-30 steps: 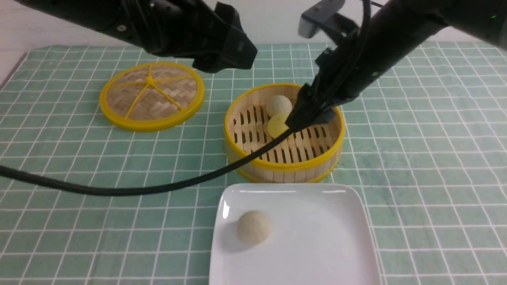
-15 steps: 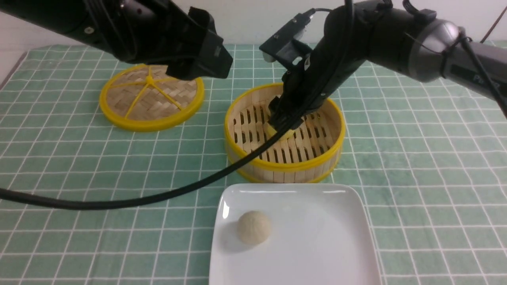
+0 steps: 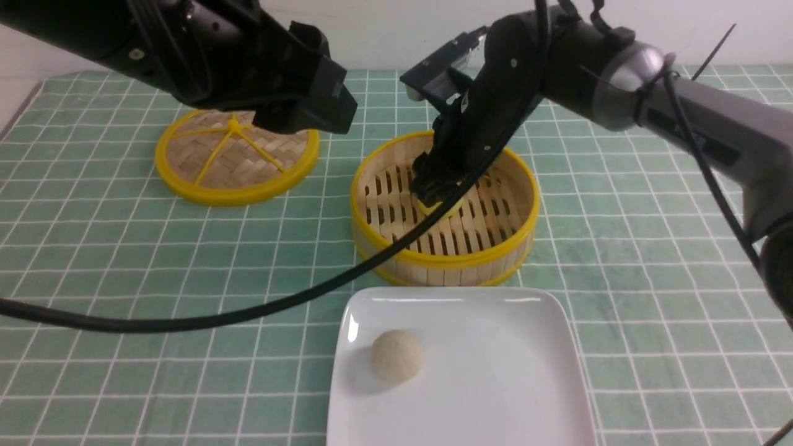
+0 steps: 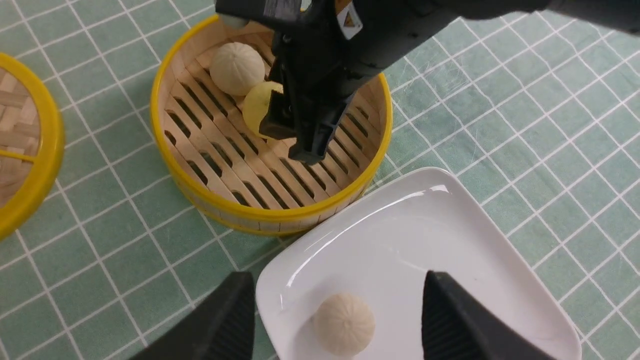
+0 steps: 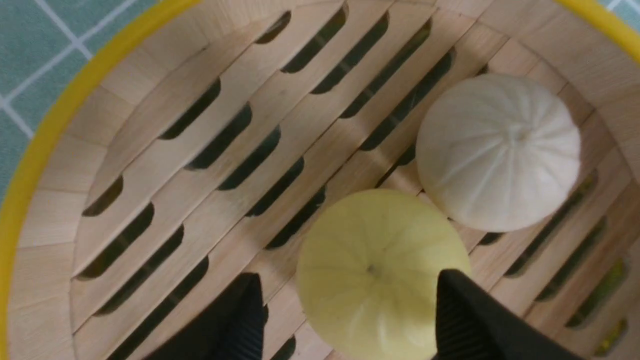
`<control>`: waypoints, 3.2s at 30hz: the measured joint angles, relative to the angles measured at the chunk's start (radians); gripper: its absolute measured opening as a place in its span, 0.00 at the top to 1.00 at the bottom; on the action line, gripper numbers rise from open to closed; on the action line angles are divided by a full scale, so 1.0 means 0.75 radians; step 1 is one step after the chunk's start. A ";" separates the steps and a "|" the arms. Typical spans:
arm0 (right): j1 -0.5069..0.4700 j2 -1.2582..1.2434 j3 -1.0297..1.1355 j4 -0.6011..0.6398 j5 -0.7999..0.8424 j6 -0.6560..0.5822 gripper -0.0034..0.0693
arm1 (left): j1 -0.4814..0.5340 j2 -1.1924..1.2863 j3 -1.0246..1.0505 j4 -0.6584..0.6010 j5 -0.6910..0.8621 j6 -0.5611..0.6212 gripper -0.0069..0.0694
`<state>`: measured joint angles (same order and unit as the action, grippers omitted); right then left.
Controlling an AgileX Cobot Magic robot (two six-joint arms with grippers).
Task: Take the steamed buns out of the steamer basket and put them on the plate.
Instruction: Use the right arm to grab the steamed stuffed bun that is closest to it, then use the right arm to put the steamed stuffed bun into the plate
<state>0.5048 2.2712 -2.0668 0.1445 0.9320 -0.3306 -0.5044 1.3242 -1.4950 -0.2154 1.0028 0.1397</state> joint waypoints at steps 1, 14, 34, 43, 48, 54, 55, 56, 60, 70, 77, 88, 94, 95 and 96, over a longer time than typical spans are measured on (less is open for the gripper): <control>0.000 0.015 0.000 -0.001 -0.003 0.000 0.32 | 0.000 0.000 0.000 0.000 0.001 0.000 0.31; 0.000 0.032 -0.003 -0.006 -0.059 0.003 0.50 | 0.000 0.000 0.000 0.000 0.027 0.000 0.32; 0.000 0.046 -0.017 -0.100 -0.060 -0.027 0.94 | 0.000 0.000 0.000 -0.001 0.060 0.000 0.32; 0.000 -0.226 -0.008 -0.104 0.064 -0.049 0.94 | 0.000 0.000 0.000 0.002 0.073 0.000 0.38; 0.000 -0.434 -0.008 -0.105 0.230 -0.060 0.94 | 0.000 0.000 0.000 0.010 0.081 0.000 0.40; 0.000 -0.659 -0.008 -0.084 0.433 -0.061 0.94 | 0.000 0.000 0.000 0.010 0.084 0.000 0.41; 0.000 -0.676 -0.008 -0.071 0.436 -0.061 0.94 | 0.000 0.000 0.000 0.010 0.084 0.000 0.42; 0.000 -0.688 -0.008 -0.068 0.436 -0.061 0.94 | 0.000 0.000 0.000 0.010 0.084 0.000 0.42; 0.000 -0.794 0.021 0.009 0.445 -0.035 0.94 | 0.000 0.000 0.000 0.010 0.079 0.000 0.42; 0.000 -0.845 0.471 0.101 0.435 0.010 0.94 | 0.000 0.000 0.000 0.010 0.060 0.000 0.42; -0.001 -0.775 0.846 0.270 0.334 -0.184 0.94 | 0.000 0.020 0.000 0.011 0.060 0.000 0.42; -0.001 -0.581 0.898 0.555 0.177 -0.484 0.94 | 0.000 0.064 0.000 0.003 0.059 0.000 0.42; -0.001 -0.481 0.898 0.563 0.134 -0.531 0.94 | 0.000 0.064 0.000 0.003 0.059 0.000 0.42; -0.001 -0.470 0.899 0.564 0.134 -0.544 0.94 | 0.000 0.064 0.000 0.003 0.059 0.000 0.42; -0.001 -0.467 0.899 0.564 0.134 -0.547 0.94 | 0.000 0.064 0.000 0.003 0.059 0.000 0.42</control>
<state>0.5041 1.9207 -1.3926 0.5675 1.0324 -0.7411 -0.5044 1.3722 -1.4950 -0.2133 1.0468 0.1397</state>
